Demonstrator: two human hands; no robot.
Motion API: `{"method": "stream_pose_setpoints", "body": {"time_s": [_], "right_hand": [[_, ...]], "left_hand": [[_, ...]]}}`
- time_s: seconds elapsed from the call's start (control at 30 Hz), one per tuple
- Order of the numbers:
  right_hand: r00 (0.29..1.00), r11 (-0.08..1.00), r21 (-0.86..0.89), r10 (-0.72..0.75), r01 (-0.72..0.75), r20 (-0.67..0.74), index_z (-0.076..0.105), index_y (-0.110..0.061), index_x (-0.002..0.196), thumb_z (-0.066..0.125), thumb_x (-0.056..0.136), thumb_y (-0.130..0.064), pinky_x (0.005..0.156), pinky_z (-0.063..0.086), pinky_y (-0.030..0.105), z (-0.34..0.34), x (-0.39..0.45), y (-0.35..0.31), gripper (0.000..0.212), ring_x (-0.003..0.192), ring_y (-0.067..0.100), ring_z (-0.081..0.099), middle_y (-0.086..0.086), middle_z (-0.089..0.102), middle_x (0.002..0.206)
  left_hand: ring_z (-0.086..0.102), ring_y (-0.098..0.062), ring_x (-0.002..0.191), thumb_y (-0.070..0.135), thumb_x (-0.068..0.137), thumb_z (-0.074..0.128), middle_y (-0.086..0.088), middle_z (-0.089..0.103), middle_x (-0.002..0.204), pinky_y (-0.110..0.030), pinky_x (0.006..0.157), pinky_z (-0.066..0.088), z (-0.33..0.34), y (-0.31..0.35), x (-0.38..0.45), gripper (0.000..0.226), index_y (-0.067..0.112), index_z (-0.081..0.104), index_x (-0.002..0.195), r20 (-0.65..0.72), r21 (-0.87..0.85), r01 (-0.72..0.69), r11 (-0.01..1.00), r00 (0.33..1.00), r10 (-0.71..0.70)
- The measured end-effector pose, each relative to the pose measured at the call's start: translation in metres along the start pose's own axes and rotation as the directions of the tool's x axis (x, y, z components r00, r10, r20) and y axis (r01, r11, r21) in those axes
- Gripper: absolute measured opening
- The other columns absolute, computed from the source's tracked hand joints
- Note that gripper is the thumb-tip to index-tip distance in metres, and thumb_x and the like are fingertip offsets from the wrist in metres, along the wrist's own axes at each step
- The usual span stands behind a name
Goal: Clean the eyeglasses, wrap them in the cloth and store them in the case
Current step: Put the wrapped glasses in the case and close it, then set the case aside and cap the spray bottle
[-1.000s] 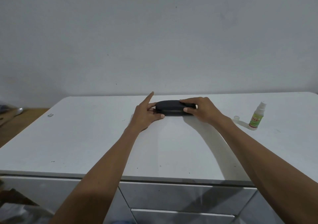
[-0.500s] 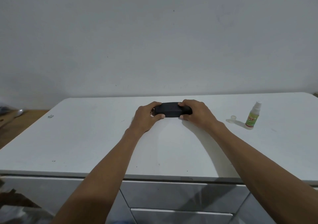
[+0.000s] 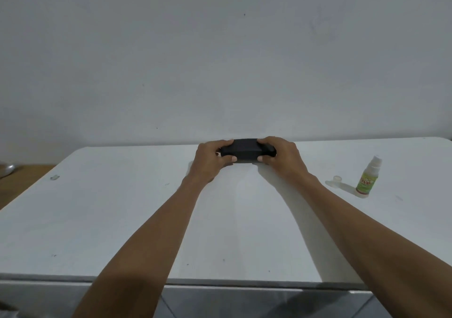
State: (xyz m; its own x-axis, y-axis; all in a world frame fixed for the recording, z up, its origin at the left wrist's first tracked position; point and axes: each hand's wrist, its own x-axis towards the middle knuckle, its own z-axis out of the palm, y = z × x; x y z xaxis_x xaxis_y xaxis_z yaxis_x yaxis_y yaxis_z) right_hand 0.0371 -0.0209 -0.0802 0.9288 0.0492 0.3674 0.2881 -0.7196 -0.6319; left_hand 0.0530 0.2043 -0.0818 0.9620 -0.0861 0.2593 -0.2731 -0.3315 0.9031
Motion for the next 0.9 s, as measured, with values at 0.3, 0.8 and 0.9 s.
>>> {"method": "stream_pose_setpoints", "body": {"time_s": [0.3, 0.8, 0.9], "right_hand": [[1.000, 1.000, 0.001, 0.026, -0.026, 0.005, 0.064, -0.018, 0.134, 0.075, 0.087, -0.012, 0.099, 0.049, 0.036, 0.016, 0.029, 0.019, 0.048, 0.114, 0.024, 0.062, 0.003, 0.069, 0.124], [0.998, 0.991, -0.123, 0.055, -0.059, -0.036, 0.066, -0.019, 0.126, 0.071, 0.087, -0.011, 0.086, 0.043, 0.030, -0.010, 0.013, -0.001, 0.039, 0.113, 0.028, 0.061, 0.009, 0.062, 0.124], [0.992, 0.988, -0.138, 0.053, -0.069, -0.117, 0.065, -0.019, 0.130, 0.071, 0.091, -0.015, 0.094, 0.044, 0.031, -0.038, 0.002, -0.009, 0.039, 0.120, 0.027, 0.059, 0.009, 0.062, 0.132]], "left_hand": [[0.069, -0.015, 0.101, 0.017, 0.078, 0.087, 0.001, 0.074, 0.117, -0.028, 0.096, 0.055, 0.009, -0.027, 0.037, 0.055, 0.021, 0.069, 0.129, -0.014, 0.252, -0.068, 0.965, 0.997, 0.074], [0.053, -0.025, 0.125, 0.022, 0.085, 0.079, -0.007, 0.058, 0.135, -0.044, 0.105, 0.050, 0.020, -0.006, 0.012, 0.059, 0.021, 0.057, 0.140, -0.051, 0.473, -0.161, 0.866, 0.976, 0.210], [0.042, -0.023, 0.136, 0.021, 0.086, 0.077, -0.004, 0.051, 0.144, -0.042, 0.105, 0.050, 0.028, 0.021, 0.001, 0.054, 0.022, 0.061, 0.137, -0.046, 0.440, -0.176, 0.881, 0.975, 0.217]]}}
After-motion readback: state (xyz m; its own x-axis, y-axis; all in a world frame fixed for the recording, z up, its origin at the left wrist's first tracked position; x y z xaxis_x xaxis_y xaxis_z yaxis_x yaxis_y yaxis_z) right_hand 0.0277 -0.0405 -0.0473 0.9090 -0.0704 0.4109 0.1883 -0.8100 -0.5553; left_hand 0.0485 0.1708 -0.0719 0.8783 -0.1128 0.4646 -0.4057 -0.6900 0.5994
